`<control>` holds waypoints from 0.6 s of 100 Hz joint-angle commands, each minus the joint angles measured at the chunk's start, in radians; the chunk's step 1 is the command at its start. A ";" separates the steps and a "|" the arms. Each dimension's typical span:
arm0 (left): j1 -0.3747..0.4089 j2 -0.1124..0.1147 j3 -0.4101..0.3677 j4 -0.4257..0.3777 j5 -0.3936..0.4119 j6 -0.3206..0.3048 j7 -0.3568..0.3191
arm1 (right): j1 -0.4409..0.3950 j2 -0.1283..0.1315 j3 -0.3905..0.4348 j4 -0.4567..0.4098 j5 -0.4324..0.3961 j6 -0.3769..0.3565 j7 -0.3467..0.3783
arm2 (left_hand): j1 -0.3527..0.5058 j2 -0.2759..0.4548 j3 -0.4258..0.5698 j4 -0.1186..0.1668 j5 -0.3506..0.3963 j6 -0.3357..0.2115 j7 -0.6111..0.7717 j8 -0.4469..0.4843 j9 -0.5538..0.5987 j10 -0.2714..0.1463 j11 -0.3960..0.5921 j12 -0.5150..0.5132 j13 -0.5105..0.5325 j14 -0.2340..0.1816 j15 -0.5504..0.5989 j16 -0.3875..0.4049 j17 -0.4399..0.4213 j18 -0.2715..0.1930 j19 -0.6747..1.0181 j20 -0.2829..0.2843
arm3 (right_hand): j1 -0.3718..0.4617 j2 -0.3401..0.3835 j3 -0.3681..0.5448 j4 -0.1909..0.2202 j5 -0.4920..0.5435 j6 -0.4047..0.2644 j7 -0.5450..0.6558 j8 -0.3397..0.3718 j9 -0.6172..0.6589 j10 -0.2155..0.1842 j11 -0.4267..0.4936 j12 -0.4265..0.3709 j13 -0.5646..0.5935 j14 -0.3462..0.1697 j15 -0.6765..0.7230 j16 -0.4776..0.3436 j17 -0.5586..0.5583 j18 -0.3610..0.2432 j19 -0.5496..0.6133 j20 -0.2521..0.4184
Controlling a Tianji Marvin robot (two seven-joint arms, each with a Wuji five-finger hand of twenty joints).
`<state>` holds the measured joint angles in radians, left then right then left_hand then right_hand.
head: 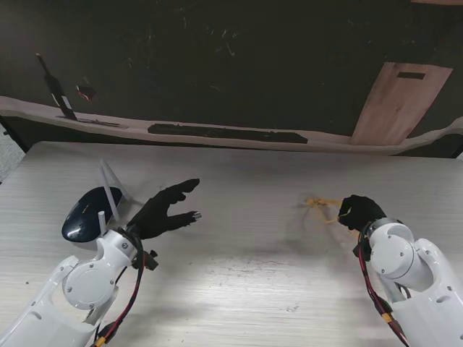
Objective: Untangle the Ethernet cable and plug it into the router
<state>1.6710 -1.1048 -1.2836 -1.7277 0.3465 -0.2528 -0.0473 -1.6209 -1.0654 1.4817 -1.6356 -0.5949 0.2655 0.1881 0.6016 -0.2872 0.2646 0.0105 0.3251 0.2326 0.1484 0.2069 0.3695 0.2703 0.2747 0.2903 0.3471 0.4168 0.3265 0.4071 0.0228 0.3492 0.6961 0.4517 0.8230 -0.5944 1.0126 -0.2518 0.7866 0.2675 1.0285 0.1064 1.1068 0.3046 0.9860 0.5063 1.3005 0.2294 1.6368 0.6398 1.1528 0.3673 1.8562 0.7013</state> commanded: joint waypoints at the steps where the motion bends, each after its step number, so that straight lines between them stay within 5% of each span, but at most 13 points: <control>1: 0.005 -0.005 -0.001 0.001 0.000 0.002 -0.003 | 0.030 -0.013 -0.021 -0.039 0.024 -0.025 0.016 | -0.006 0.032 -0.019 0.035 -0.006 -0.023 -0.018 -0.007 -0.006 0.011 -0.013 -0.011 0.005 -0.033 0.013 0.012 -0.003 -0.011 0.008 -0.011 | -0.007 0.037 -0.012 0.018 0.019 -0.022 0.050 0.034 0.119 0.174 0.154 0.023 0.002 -0.079 0.110 0.036 0.054 -0.199 0.238 0.028; 30: -0.001 -0.005 0.003 0.009 -0.026 0.019 -0.017 | 0.133 -0.049 -0.112 -0.052 0.275 -0.026 -0.046 | 0.000 0.037 -0.023 0.036 0.003 -0.025 -0.013 -0.006 0.003 0.014 -0.010 -0.012 0.004 -0.029 0.013 0.013 -0.005 -0.009 0.008 -0.009 | -0.007 0.067 -0.032 0.019 -0.006 -0.025 0.090 0.099 0.145 0.175 0.244 0.068 0.002 -0.090 0.134 0.082 0.063 -0.231 0.238 0.130; 60: -0.012 0.002 0.004 0.015 -0.048 0.062 -0.064 | 0.150 -0.139 -0.180 -0.131 0.576 -0.047 -0.302 | 0.004 0.047 -0.032 0.034 0.071 0.027 0.061 0.042 0.025 0.018 0.005 -0.002 0.012 -0.030 0.020 0.015 -0.002 -0.016 0.009 -0.008 | -0.009 0.060 -0.019 0.019 -0.007 -0.018 0.107 0.099 0.159 0.173 0.276 0.083 0.004 -0.109 0.126 0.092 0.060 -0.210 0.238 0.143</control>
<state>1.6582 -1.1080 -1.2774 -1.7041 0.2900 -0.2098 -0.0738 -1.4590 -1.1732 1.3144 -1.7031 -0.0204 0.2360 -0.1407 0.6094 -0.2723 0.2623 0.0107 0.3724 0.2507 0.1917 0.2292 0.3884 0.2811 0.2766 0.2902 0.3471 0.4168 0.3330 0.4099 0.0228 0.3497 0.6961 0.4517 0.8230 -0.5704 0.9836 -0.2580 0.7833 0.2683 1.0638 0.1852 1.1467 0.2812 1.1187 0.5748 1.3009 0.2294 1.6679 0.7114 1.1588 0.3616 1.8569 0.8325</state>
